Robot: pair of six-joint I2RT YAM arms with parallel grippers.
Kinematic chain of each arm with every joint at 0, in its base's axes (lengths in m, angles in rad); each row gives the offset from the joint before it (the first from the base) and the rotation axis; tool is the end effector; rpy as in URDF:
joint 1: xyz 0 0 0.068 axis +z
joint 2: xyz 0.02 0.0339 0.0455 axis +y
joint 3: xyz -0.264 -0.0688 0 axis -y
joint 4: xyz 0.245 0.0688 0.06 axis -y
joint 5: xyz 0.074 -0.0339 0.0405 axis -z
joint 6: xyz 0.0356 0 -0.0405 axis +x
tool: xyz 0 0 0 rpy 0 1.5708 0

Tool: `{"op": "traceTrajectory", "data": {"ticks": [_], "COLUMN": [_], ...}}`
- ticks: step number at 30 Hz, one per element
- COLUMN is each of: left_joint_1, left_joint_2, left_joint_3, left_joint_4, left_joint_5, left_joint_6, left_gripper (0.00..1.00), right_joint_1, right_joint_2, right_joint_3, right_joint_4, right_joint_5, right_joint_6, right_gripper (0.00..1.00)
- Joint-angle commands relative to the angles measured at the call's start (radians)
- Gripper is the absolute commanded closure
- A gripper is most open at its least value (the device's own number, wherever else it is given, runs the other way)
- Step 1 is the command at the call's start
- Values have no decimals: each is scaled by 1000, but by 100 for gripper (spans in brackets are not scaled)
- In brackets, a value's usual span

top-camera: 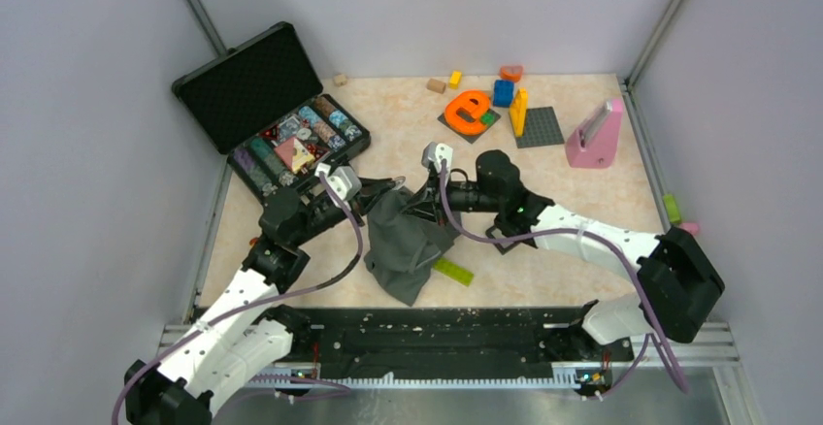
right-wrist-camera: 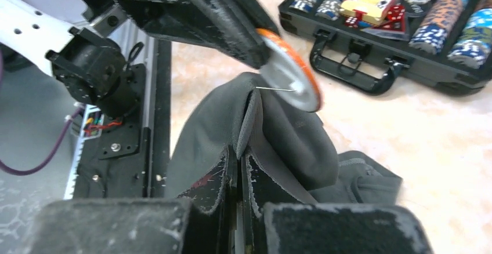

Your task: Remove the brooch from the garment

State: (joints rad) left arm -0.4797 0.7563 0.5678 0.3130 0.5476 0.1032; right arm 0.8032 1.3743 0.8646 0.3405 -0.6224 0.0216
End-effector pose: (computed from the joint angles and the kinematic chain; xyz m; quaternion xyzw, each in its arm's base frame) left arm 0.1542 -0.1011 0.3207 0.3772 0.5520 -0.3108 0.6756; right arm 0.2024 0.2397 0.2879 -0.4597 0.5975 0.4605 0.4686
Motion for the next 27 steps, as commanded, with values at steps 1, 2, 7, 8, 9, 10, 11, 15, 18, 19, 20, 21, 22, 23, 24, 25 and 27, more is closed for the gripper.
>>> {"op": "traceTrajectory", "data": {"ticks": [1, 2, 7, 8, 9, 10, 11, 15, 18, 19, 20, 21, 22, 23, 24, 25, 27], "left_joint_1": [-1, -1, -2, -1, -2, -2, -1, 2, 9, 12, 17, 21, 23, 26, 30, 34, 40], "left_joint_2": [13, 22, 59, 62, 61, 56, 47, -9, -54, -68, -78, -89, -97, -103, -104, -104, -103], "left_joint_3": [-6, -8, -16, -16, -14, -5, 5, 33, 42, 43, 45, 46, 46, 45, 44, 44, 45], "left_joint_4": [102, 109, 152, 164, 171, 156, 135, 60, 7, -7, -22, -35, -43, -50, -56, -61, -75], "left_joint_5": [-71, -85, -170, -213, -249, -288, -322, -476, -577, -590, -596, -599, -603, -611, -611, -608, -605], "left_joint_6": [0, 2, -5, -25, -36, -41, -47, -98, -207, -229, -246, -260, -277, -294, -310, -324, -349], "left_gripper": [100, 100, 100, 100, 100, 100, 100, 100, 100, 100, 100, 100, 100, 100, 100, 100, 100], "right_joint_1": [34, 43, 70, 70, 70, 71, 70, 55, 7, -12, -34, -55, -72, -87, -98, -104, -106], "right_joint_2": [10, 11, 9, 8, 7, 6, 5, 12, 45, 59, 73, 90, 107, 126, 142, 161, 189], "right_joint_3": [50, 45, 28, 24, 20, 18, 19, 51, 120, 154, 193, 239, 284, 337, 392, 442, 529], "right_joint_4": [76, 84, 96, 92, 84, 70, 55, -3, -13, -19, -30, -40, -54, -73, -99, -133, -191], "right_joint_5": [-69, -73, -82, -77, -66, -44, -18, 140, 165, 162, 161, 163, 165, 169, 175, 183, 205], "right_joint_6": [37, 42, 56, 56, 52, 45, 39, 8, 19, 25, 33, 40, 47, 48, 41, 26, -1], "right_gripper": [100, 100, 100, 100, 100, 100, 100, 100, 100, 100, 100, 100, 100, 100, 100, 100, 100]}}
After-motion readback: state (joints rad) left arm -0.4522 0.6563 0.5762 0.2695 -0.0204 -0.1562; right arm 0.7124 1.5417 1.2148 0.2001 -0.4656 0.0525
